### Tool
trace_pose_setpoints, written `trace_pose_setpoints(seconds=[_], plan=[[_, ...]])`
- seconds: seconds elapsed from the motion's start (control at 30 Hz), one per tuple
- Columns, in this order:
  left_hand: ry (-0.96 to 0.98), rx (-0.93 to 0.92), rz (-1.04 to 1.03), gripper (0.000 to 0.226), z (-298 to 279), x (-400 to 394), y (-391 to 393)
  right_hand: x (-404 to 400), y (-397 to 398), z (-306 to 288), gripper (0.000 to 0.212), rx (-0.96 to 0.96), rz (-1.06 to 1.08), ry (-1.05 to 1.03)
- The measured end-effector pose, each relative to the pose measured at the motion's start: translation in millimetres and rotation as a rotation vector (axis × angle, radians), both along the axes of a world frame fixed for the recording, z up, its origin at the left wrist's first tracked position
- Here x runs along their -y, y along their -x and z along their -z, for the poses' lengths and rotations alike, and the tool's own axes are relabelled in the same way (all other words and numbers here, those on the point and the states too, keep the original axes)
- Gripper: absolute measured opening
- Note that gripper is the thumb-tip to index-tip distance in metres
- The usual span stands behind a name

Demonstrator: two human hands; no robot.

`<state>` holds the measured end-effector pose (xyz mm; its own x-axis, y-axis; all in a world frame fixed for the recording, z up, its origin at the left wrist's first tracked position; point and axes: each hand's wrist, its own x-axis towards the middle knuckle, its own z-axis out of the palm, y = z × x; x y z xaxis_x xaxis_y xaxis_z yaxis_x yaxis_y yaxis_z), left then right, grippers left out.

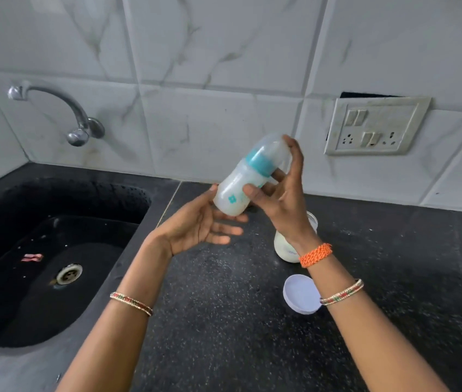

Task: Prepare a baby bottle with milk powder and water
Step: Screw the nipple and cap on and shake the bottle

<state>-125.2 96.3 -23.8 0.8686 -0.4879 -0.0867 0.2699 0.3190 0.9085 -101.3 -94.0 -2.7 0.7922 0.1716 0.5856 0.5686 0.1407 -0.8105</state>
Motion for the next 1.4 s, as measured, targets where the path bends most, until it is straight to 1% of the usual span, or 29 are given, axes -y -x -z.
trace_pose_setpoints(seconds=[0.07, 0.13, 0.2, 0.37, 0.47, 0.53, 0.6, 0.63, 0.67, 0.73, 0.77, 0.8, 0.83, 0.87, 0.9, 0.93, 0.97, 1.0, 1.03, 1.07, 1.1, 1.13, 1.17, 1.2, 1.23, 1.3, 1.33, 1.37, 1.4], plan=[[0.110, -0.029, -0.113, 0.053, 7.2, 5.4, 0.8, 3.0, 0.4, -2.1, 0.082, -0.036, -0.006, 0.108], [0.225, 0.001, -0.250, 0.047, 13.9, 10.5, -0.7, 5.0, -1.0, -1.4, 0.086, -0.051, 0.006, 0.199], [0.251, 0.046, -0.312, 0.041, 13.5, 16.9, -0.9, 1.5, -0.3, -0.5, 0.095, -0.071, 0.006, 0.183], [0.215, 0.169, -0.426, 0.040, 11.8, 39.5, 6.7, -7.3, -2.3, -0.8, 0.097, -0.042, 0.161, 0.102], [0.079, 0.311, -0.596, 0.041, 11.1, 55.6, 11.6, -10.0, -4.5, -5.7, 0.107, -0.012, 0.235, 0.125], [0.030, 0.392, -0.668, 0.043, 11.1, 63.4, 14.3, -11.3, -7.5, -11.4, 0.108, -0.010, 0.231, 0.180], [0.007, 0.450, -0.631, 0.042, 10.0, 61.7, 16.5, -5.4, -8.9, -22.3, 0.104, -0.064, 0.184, 0.216], [-0.020, 0.476, -0.585, 0.040, 8.7, 56.6, 17.8, 1.0, -11.5, -28.5, 0.100, -0.142, 0.153, 0.150], [-0.053, 0.502, -0.549, 0.034, 6.4, 48.6, 18.0, 8.3, -14.7, -36.7, 0.094, -0.230, 0.135, -0.001], [-0.102, 0.501, -0.549, 0.026, 4.2, 29.5, 18.1, 22.9, -13.6, -53.6, 0.082, -0.395, 0.118, -0.488], [-0.116, 0.475, -0.587, 0.025, 3.8, 21.0, 16.3, 27.9, -14.1, -56.3, 0.081, -0.395, 0.118, -0.628], [-0.136, 0.440, -0.638, 0.022, 4.9, 14.7, 14.6, 30.5, -8.9, -57.7, 0.083, -0.372, 0.098, -0.612], [-0.154, 0.407, -0.678, 0.019, 6.3, 10.3, 13.0, 30.5, 0.2, -58.0, 0.087, -0.321, 0.036, -0.453], [-0.170, 0.386, -0.701, 0.018, 7.1, 8.7, 10.3, 30.1, 9.2, -55.5, 0.091, -0.246, -0.033, -0.208], [-0.181, 0.375, -0.709, 0.019, 7.5, 8.6, 7.5, 29.8, 14.6, -49.2, 0.094, -0.157, -0.081, -0.015], [-0.188, 0.370, -0.713, 0.020, 6.8, 9.2, 5.6, 28.3, 17.7, -46.0, 0.097, -0.101, -0.079, 0.033], [-0.188, 0.373, -0.712, 0.021, 4.4, 10.4, 4.4, 25.8, 19.8, -48.0, 0.097, -0.092, -0.051, -0.079], [-0.183, 0.378, -0.710, 0.022, 2.4, 11.3, 3.6, 24.1, 21.6, -50.6, 0.097, -0.127, 0.001, -0.276], [-0.166, 0.379, -0.712, 0.023, 1.1, 12.6, 2.7, 24.7, 17.8, -49.2, 0.098, -0.138, 0.036, -0.400], [-0.150, 0.377, -0.714, 0.023, 0.1, 14.0, 2.3, 25.0, 17.1, -48.9, 0.100, -0.142, 0.027, -0.396], [-0.146, 0.376, -0.711, 0.023, -0.3, 15.5, 2.6, 23.4, 17.7, -48.3, 0.103, -0.115, -0.037, -0.244], [-0.148, 0.377, -0.705, 0.022, -1.3, 17.0, 1.8, 23.5, 20.0, -46.8, 0.106, -0.077, -0.104, 0.010], [-0.146, 0.379, -0.703, 0.021, -2.6, 18.1, 0.3, 23.3, 22.9, -41.4, 0.106, -0.021, -0.150, 0.187], [-0.139, 0.383, -0.706, 0.021, -4.2, 18.7, -1.1, 21.5, 24.5, -40.4, 0.103, 0.007, -0.122, 0.194], [-0.128, 0.389, -0.717, 0.020, -6.4, 18.5, -1.9, 19.4, 21.8, -41.7, 0.100, -0.007, -0.074, 0.071], [-0.109, 0.395, -0.743, 0.021, -7.7, 16.2, -3.3, 19.9, 13.3, -42.9, 0.094, -0.130, 0.068, -0.321], [-0.108, 0.385, -0.751, 0.021, -7.1, 15.3, -3.0, 23.6, 9.8, -42.0, 0.093, -0.158, 0.073, -0.345], [-0.119, 0.372, -0.751, 0.022, -7.1, 13.8, -2.3, 24.3, 6.6, -43.6, 0.094, -0.164, 0.022, -0.244], [-0.134, 0.363, -0.750, 0.022, -7.2, 12.2, -2.3, 28.2, 4.0, -44.9, 0.097, -0.156, -0.028, -0.008]])
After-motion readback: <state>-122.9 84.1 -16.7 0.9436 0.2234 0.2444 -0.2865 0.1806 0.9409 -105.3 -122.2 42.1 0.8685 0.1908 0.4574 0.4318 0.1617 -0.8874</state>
